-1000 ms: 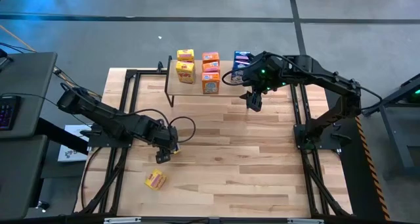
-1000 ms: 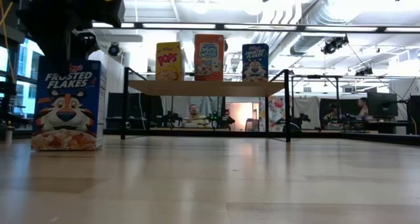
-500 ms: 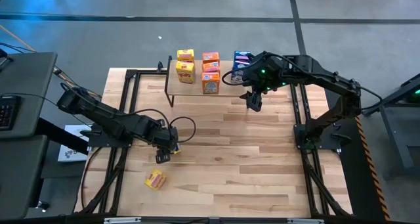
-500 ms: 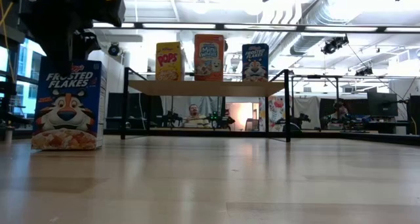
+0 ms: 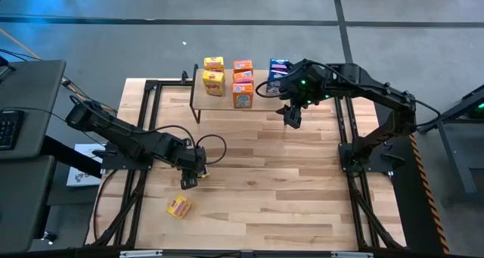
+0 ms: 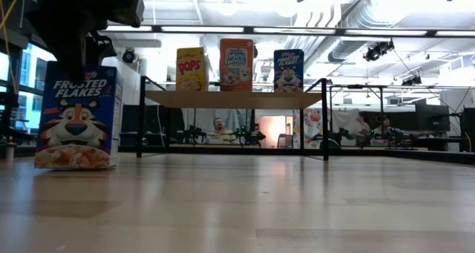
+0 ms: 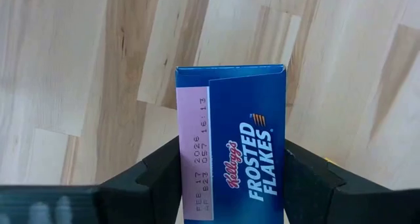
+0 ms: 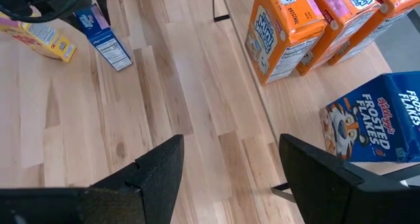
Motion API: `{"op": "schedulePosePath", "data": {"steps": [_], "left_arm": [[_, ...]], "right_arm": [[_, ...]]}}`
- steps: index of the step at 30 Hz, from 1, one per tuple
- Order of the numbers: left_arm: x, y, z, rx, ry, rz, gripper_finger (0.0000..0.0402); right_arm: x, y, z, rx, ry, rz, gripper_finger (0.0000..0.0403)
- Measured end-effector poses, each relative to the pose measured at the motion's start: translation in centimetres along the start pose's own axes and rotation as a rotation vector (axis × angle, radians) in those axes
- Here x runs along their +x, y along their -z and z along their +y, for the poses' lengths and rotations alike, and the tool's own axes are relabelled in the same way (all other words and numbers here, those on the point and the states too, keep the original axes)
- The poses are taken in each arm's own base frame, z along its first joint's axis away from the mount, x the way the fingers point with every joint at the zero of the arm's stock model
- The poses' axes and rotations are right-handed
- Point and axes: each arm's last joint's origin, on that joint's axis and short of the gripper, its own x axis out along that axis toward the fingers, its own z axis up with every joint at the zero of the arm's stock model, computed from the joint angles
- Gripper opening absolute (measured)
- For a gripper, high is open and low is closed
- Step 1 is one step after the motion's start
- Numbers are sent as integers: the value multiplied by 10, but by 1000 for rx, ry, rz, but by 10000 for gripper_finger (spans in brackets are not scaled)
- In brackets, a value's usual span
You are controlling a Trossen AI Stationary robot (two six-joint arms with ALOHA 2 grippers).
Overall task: Stack cereal on shelf
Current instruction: Put the blue cereal box on the shelf aligned with the other blue cereal boxes
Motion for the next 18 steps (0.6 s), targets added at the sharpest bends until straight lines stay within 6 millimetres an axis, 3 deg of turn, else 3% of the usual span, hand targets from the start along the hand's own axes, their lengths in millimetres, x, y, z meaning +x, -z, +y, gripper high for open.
{"op": "schedulePosePath", "data": {"steps": [15, 18], "left_arm": [[0, 0, 0, 19, 1, 0, 197], [0, 0, 0, 19, 1, 0, 197]], "right_arm": [[0, 2, 0, 5, 6, 23, 243], [0, 3, -2, 68, 78, 27, 243]]}}
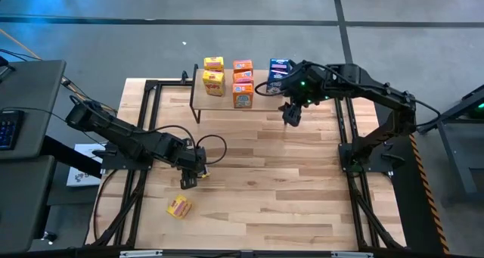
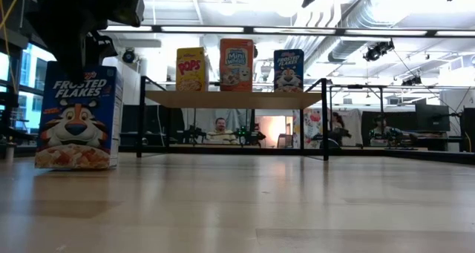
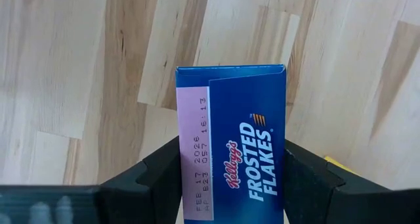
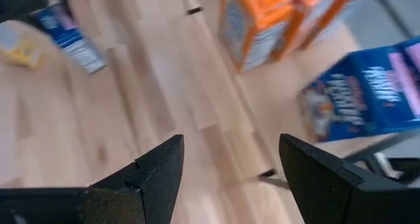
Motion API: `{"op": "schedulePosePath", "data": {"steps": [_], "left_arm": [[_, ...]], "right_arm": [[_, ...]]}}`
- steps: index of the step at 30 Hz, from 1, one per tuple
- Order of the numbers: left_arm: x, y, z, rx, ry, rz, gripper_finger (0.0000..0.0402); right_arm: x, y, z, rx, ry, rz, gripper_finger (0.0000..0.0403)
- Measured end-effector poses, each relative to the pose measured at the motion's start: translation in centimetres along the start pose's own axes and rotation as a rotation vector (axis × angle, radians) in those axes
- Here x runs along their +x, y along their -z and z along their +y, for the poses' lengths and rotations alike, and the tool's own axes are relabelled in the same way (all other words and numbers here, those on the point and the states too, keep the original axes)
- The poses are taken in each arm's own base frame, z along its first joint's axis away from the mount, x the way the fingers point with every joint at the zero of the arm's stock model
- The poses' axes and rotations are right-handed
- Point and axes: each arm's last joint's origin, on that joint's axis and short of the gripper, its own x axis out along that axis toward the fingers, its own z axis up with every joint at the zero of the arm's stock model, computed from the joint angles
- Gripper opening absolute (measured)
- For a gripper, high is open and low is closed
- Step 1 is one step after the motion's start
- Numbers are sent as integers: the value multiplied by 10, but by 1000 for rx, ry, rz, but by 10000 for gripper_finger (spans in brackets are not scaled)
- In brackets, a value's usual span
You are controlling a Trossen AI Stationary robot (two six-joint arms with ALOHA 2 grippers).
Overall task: Stack cereal on shelf
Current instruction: Put the blue cereal box on the shelf aligned with the other blue cereal boxes
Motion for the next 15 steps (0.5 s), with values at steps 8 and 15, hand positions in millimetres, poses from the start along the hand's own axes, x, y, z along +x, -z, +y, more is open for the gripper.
{"op": "schedulePosePath", "data": {"steps": [8, 15], "left_arm": [[0, 0, 0, -1, 0, 0, 197], [0, -2, -1, 33, -2, -26, 197]], "right_arm": [[0, -1, 1, -16, -18, -13, 243], [0, -2, 1, -24, -32, -20, 243]]}}
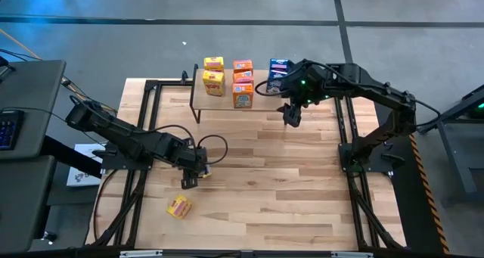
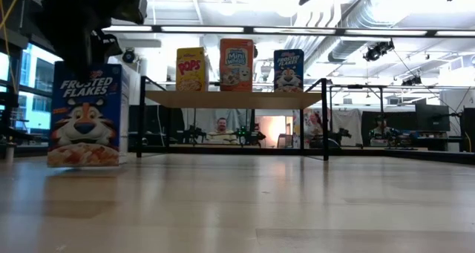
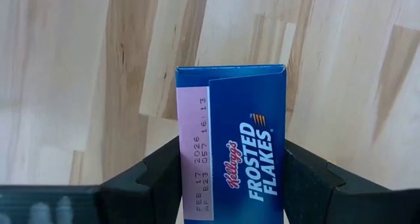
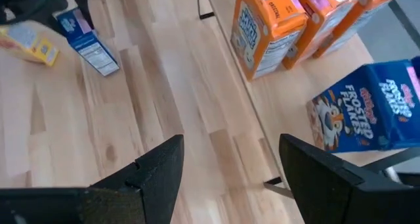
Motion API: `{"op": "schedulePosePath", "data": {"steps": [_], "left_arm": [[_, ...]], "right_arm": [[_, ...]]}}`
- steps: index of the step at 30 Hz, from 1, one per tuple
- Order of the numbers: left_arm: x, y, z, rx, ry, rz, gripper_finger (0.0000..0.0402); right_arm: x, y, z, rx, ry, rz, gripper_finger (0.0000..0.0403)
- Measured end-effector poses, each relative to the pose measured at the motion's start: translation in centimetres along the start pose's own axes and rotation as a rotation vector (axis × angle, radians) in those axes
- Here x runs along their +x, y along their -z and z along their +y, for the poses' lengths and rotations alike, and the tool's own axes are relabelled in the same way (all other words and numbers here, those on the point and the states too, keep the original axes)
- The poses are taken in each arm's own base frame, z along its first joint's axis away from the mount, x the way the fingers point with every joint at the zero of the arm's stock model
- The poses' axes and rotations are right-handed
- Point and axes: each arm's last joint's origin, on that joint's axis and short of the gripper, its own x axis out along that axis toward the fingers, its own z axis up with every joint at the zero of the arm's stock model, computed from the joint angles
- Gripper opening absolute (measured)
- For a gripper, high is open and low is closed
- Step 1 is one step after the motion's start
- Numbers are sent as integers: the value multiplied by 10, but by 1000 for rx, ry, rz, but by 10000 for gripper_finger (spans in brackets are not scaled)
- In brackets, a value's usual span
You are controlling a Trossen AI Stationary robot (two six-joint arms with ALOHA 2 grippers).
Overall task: Stack cereal on shelf
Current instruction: Put the blue cereal box on the shelf aligned with the other blue cereal boxes
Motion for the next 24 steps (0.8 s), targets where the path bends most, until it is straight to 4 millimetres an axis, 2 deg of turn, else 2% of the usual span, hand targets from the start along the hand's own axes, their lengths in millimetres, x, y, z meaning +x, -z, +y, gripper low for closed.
{"op": "schedulePosePath", "data": {"steps": [4, 10, 21, 24], "left_arm": [[0, -3, -1, 18, 1, -35, 197], [-2, -8, 1, 34, 6, -58, 197], [-1, -19, 19, 68, -24, -92, 197], [-1, -24, 23, 98, -18, -120, 197]], "right_arm": [[0, 0, 0, -60, 1, 3, 243], [0, 1, -3, 8, 88, -1, 243], [0, 5, -4, 31, 108, 40, 243], [0, 5, -2, 20, 56, 45, 243]]}}
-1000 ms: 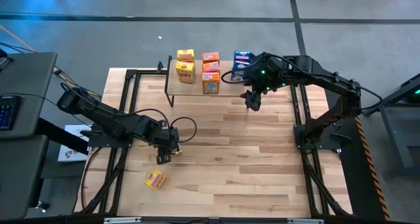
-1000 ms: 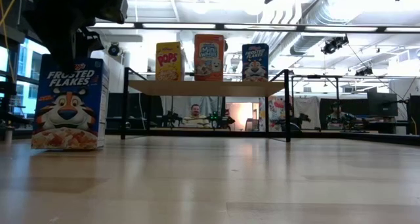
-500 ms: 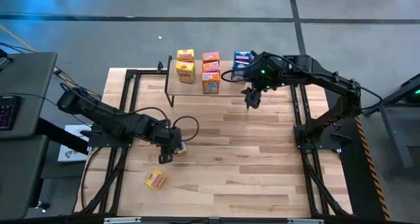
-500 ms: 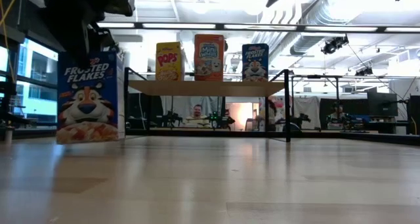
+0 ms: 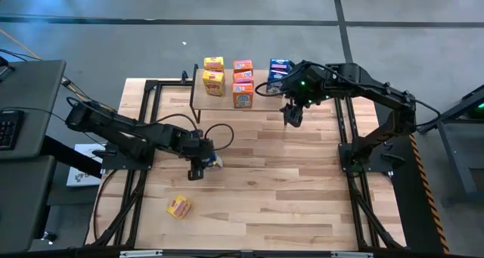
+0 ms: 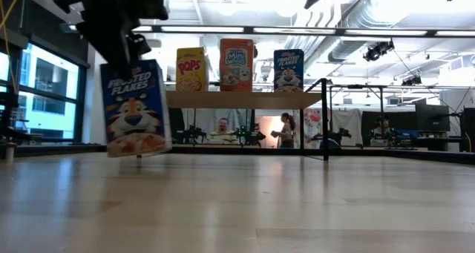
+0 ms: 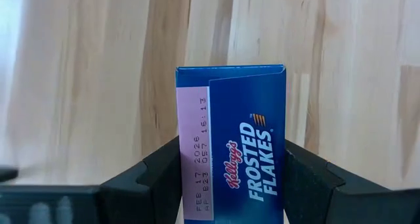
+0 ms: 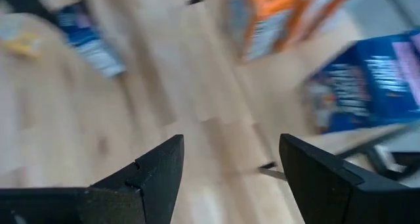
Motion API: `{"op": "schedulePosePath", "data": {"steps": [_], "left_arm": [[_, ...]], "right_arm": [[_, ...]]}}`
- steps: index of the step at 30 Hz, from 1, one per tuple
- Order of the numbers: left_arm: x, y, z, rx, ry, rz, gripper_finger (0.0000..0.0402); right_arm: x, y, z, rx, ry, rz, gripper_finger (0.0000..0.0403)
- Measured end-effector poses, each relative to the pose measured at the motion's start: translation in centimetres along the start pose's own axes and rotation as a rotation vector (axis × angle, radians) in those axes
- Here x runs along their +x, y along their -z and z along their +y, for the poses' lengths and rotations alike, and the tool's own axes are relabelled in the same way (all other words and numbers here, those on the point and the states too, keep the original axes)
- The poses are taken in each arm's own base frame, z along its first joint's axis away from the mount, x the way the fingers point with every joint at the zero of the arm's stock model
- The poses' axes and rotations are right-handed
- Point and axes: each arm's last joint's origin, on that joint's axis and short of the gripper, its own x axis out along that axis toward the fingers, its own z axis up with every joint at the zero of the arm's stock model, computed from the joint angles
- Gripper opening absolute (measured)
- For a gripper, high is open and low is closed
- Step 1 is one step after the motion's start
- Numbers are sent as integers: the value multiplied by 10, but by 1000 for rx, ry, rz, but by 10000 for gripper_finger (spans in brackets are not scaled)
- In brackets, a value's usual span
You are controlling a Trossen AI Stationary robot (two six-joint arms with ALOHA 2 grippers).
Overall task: Stack cereal on shelf
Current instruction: Put the blue cereal box on the shelf aligned with the other blue cereal boxes
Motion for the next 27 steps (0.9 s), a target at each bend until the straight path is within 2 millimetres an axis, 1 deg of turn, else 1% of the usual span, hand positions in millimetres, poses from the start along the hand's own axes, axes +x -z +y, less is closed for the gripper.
{"op": "schedulePosePath", "data": {"steps": [4, 6, 10, 14, 19, 22, 27], "left_arm": [[1, -7, 6, 29, 8, -53, 197], [1, -11, 8, 48, 7, -83, 197], [0, -19, 13, 94, 4, -154, 197], [-1, -29, 18, 130, -4, -248, 197], [-5, -42, 22, 158, -14, -385, 197], [-8, -49, 23, 171, -18, -462, 197], [-13, -59, 21, 169, -15, -580, 197]], "right_arm": [[0, 1, 5, -10, -142, 19, 243], [-1, 1, 9, -28, -178, 23, 243], [-3, 4, 23, -110, -169, 16, 243], [-6, 7, 40, -196, -181, 4, 243], [-12, 7, 65, -282, -237, -73, 243], [-14, 8, 77, -309, -227, -111, 243], [-8, 8, 89, -335, -198, -119, 243]]}}
